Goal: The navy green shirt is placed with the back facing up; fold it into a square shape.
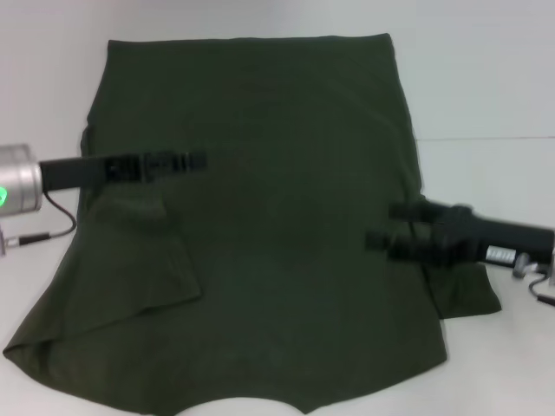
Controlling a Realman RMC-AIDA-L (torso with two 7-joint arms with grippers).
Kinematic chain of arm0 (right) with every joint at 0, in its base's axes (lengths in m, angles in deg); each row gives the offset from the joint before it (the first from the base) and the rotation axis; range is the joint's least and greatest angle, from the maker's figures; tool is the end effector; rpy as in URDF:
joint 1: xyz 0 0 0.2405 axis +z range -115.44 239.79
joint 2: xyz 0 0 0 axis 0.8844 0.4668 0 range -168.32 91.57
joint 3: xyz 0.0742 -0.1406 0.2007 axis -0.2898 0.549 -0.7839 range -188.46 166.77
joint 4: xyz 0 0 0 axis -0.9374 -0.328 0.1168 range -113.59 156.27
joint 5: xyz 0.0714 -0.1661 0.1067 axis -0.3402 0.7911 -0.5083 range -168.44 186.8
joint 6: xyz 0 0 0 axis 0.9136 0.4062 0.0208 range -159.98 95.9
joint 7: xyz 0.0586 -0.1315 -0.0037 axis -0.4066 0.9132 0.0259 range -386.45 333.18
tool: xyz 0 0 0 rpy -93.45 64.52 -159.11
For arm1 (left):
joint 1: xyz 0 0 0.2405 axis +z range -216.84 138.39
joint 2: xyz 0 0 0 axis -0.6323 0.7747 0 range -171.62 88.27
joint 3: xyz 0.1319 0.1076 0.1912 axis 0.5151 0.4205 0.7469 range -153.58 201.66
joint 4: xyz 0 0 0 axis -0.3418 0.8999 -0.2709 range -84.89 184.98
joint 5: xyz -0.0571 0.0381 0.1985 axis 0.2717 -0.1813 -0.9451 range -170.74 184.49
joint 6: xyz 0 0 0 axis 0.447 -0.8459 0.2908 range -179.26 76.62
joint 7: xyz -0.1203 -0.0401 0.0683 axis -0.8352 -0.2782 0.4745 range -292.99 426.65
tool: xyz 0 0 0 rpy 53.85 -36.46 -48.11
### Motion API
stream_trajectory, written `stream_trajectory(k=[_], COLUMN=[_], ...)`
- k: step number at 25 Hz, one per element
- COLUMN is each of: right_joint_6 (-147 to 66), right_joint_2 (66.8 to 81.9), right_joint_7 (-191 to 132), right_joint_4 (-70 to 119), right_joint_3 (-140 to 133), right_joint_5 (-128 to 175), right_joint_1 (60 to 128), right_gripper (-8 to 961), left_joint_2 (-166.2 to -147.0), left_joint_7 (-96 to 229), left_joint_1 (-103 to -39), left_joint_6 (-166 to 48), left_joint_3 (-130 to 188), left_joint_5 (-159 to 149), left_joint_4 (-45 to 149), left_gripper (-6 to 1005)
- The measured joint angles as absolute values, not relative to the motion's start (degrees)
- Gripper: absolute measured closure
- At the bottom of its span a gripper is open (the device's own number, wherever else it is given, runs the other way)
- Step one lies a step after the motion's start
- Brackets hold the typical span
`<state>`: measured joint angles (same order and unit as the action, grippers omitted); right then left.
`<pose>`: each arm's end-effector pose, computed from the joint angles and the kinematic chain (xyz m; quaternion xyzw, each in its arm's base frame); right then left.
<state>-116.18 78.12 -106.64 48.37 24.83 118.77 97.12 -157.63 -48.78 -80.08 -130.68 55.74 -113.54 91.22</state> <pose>0.2569 0.3554 -0.0001 -0.9043 0.2685 0.2940 0.1542 -0.2318 0.4086 0.0501 -0.8435 -0.4331 -0.2619 0.1798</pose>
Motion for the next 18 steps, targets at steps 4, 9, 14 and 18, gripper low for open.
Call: stream_trajectory(k=[4,9,14,18], right_joint_6=[-115.8,-115.5,-115.1,-115.3], right_joint_2=[75.92,70.59,66.27,65.49], right_joint_7=[-118.8,-141.0,-158.9,-165.5], right_joint_4=[48.8,49.3,49.6,51.1], right_joint_3=[22.8,23.9,24.0,24.0], right_joint_5=[118.8,121.2,130.0,137.8], right_joint_1=[98.3,100.0,101.1,101.5], right_gripper=[24,24,24,24], left_joint_2=[-158.85,-161.18,-162.44,-163.18], left_joint_7=[-29.2,-7.3,-0.9,1.2], left_joint_1=[-76.3,-71.0,-68.0,-66.8], left_joint_6=[-138.7,-149.2,-151.0,-151.0], left_joint_3=[52.7,50.7,50.0,50.0], left_joint_5=[-108.4,-107.6,-107.6,-107.4], left_joint_4=[86.9,84.1,82.5,82.4], left_gripper=[290,103,38,37])
